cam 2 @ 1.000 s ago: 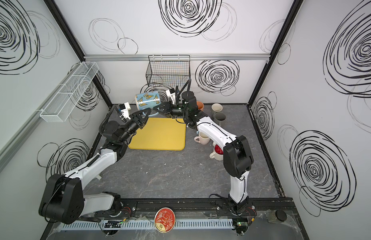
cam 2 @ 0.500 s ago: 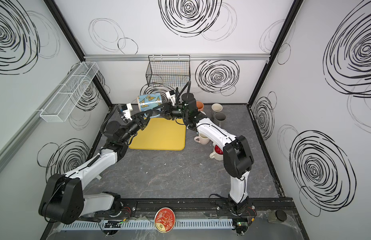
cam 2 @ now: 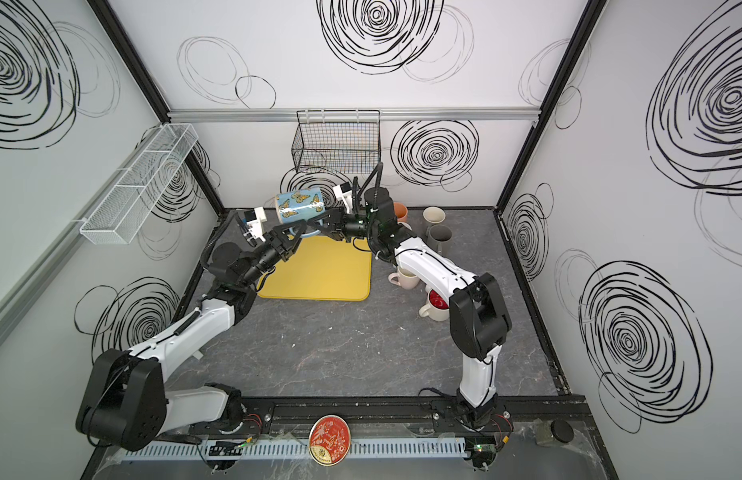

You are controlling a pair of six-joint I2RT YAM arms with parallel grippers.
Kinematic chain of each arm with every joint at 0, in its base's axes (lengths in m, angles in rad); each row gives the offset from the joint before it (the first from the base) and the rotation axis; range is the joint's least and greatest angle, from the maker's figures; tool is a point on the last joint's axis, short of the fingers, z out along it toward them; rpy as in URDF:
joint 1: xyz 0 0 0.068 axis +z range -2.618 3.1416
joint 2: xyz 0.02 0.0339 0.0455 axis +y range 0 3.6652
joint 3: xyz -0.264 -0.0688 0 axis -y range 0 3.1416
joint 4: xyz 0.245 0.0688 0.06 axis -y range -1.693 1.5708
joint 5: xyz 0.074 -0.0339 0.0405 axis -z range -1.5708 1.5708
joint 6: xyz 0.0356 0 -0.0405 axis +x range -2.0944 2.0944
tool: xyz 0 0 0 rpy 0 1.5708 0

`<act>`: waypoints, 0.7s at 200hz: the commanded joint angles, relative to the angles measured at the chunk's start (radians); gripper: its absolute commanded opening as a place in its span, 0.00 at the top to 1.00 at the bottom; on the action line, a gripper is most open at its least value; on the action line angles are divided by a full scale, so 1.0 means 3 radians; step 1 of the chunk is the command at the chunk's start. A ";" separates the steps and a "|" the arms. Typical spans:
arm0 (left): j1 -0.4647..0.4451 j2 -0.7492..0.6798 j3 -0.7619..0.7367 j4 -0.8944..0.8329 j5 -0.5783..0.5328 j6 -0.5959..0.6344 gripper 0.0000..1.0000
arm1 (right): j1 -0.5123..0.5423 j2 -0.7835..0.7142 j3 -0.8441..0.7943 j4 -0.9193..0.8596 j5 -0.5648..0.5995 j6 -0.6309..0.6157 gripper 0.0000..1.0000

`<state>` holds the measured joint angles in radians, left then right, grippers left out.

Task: Turn the mug right side up
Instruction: 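Set the butterfly-print mug upright beside the other mugs with the right gripper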

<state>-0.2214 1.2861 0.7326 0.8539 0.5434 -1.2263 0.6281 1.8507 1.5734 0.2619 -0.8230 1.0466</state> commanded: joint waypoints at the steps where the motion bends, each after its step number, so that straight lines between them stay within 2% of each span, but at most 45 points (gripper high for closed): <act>1: -0.0049 -0.0133 0.0081 0.0247 0.0145 0.0206 0.52 | 0.0021 -0.0298 -0.0010 0.0022 0.0171 -0.0172 1.00; 17: -0.0049 -0.0128 0.0104 0.0159 0.0188 0.0268 0.46 | 0.0003 -0.0411 -0.0100 -0.0031 0.0332 -0.0239 1.00; 40: -0.0046 -0.0108 0.0104 0.0055 0.0296 0.0335 0.42 | -0.0056 -0.0637 -0.0343 -0.0106 0.0642 -0.0296 1.00; 140: -0.0075 -0.0006 0.0016 0.0045 0.0615 0.0342 0.40 | -0.0166 -0.1550 -0.1288 -0.0983 0.1808 -0.0518 1.00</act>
<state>-0.2398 1.2846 0.7330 0.7872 0.6922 -1.1286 0.5747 1.4891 1.2137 -0.0261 -0.3889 0.9394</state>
